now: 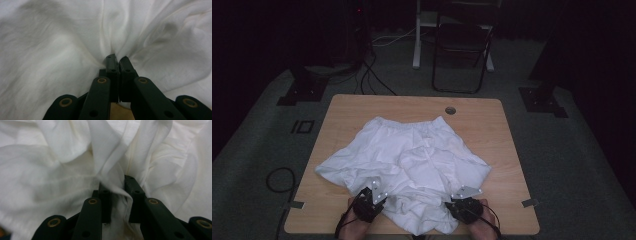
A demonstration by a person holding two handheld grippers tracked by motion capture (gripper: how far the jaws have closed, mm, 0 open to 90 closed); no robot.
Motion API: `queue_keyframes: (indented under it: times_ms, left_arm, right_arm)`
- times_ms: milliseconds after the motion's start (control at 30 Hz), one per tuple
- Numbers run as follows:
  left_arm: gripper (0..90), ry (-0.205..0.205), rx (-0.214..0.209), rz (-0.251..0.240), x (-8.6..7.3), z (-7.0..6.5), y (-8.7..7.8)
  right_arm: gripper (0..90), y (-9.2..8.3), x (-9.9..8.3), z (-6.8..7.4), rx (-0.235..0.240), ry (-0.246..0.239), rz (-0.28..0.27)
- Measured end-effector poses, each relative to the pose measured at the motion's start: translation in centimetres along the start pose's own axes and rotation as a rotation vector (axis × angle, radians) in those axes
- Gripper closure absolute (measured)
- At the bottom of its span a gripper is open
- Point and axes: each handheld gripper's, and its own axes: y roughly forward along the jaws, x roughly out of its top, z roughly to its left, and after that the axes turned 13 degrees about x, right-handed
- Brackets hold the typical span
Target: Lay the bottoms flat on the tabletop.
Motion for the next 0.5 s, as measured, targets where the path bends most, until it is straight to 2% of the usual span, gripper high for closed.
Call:
queue_keyframes:
  times_ms: [133,233,333,500]
  left_arm:
    - [88.2,-0.006,0.029,-0.010,1.0,0.6,1.4]
    - [88.2,-0.004,0.073,-0.023,1.9,1.5,2.9]
    - [88.2,-0.037,0.093,-0.026,3.1,3.0,4.7]
    - [88.3,-0.056,0.132,-0.020,5.0,4.9,7.4]
  right_arm:
    - [77.8,1.3,1.3,-0.9,-0.038,-0.018,-0.019]
    - [78.0,2.1,2.5,-1.8,-0.053,-0.018,-0.024]
    - [78.0,3.1,4.0,-3.0,-0.073,-0.003,-0.034]
    - [78.2,4.8,6.7,-5.2,-0.115,0.028,-0.028]
